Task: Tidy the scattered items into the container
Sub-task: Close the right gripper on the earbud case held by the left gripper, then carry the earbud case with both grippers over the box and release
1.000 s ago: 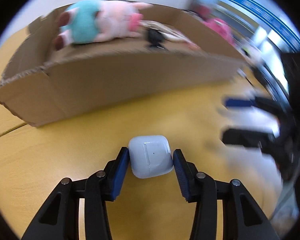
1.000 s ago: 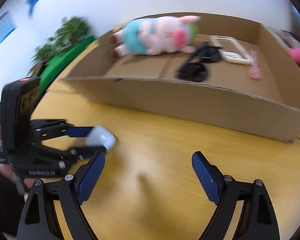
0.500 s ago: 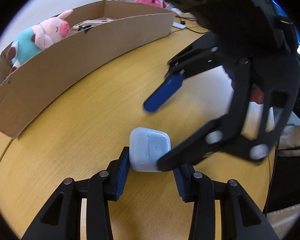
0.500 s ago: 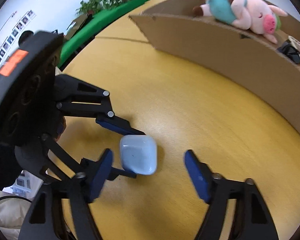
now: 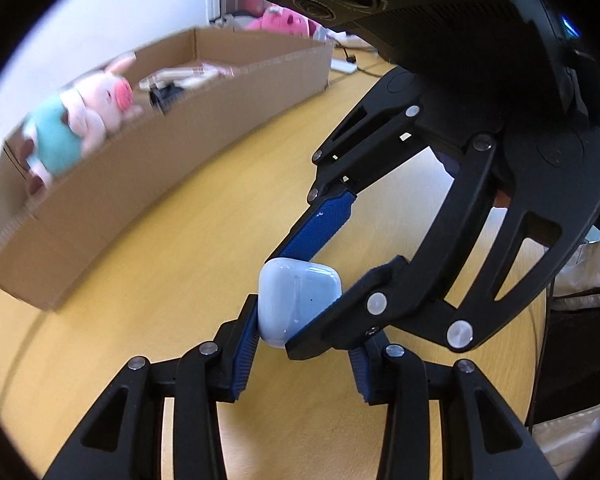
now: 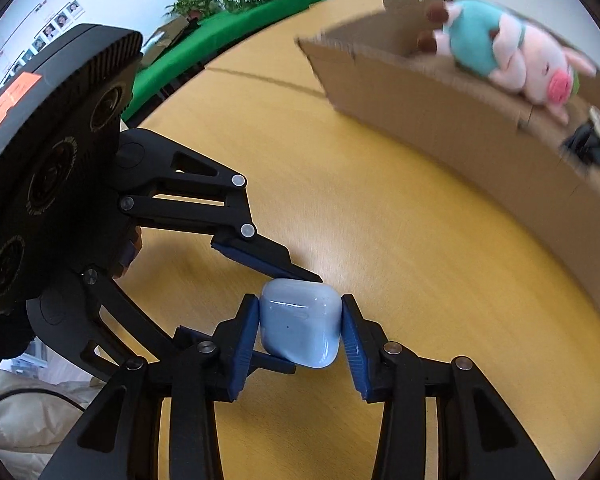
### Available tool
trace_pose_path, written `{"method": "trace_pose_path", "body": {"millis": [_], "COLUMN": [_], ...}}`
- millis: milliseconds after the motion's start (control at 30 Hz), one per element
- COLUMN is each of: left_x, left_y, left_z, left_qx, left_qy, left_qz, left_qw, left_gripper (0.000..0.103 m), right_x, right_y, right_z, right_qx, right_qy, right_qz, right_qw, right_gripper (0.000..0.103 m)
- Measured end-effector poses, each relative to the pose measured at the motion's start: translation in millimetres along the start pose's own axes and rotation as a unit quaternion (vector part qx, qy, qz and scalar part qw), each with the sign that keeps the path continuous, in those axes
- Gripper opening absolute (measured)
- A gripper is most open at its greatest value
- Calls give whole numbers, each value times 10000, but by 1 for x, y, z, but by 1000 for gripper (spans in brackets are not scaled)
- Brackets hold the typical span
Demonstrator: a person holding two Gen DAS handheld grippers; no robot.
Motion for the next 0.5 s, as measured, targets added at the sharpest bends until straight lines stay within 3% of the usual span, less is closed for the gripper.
{"method": "trace_pose_path", "body": {"millis": [200,500], "left_x": [-3,-32], "left_y": [-44,-106], "left_z": [30,95], "left_qx": [177,331], "left_qy": [488,1203], "left_qz": [504,1162], "left_qw": [9974,9854], "left_gripper": [39,40], "right_x": [-6,11], "right_y": [-43,-108], "right_z": [32,99], "right_qx": [579,1345], "right_qy": [-222,-536], "right_qz": [-360,-873], "right_qw": [9974,9856], "right_gripper": [44,44]}}
Point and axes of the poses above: each gripper's, at about its wrist camera, not at the fingertips, and y roughly the way its jaws point, x to its right, z to its top, the point moved 2 cm from there along y, roughly the way its jaws point, and after that the axes turned 8 degrees about -z, right-handed, at the moved point
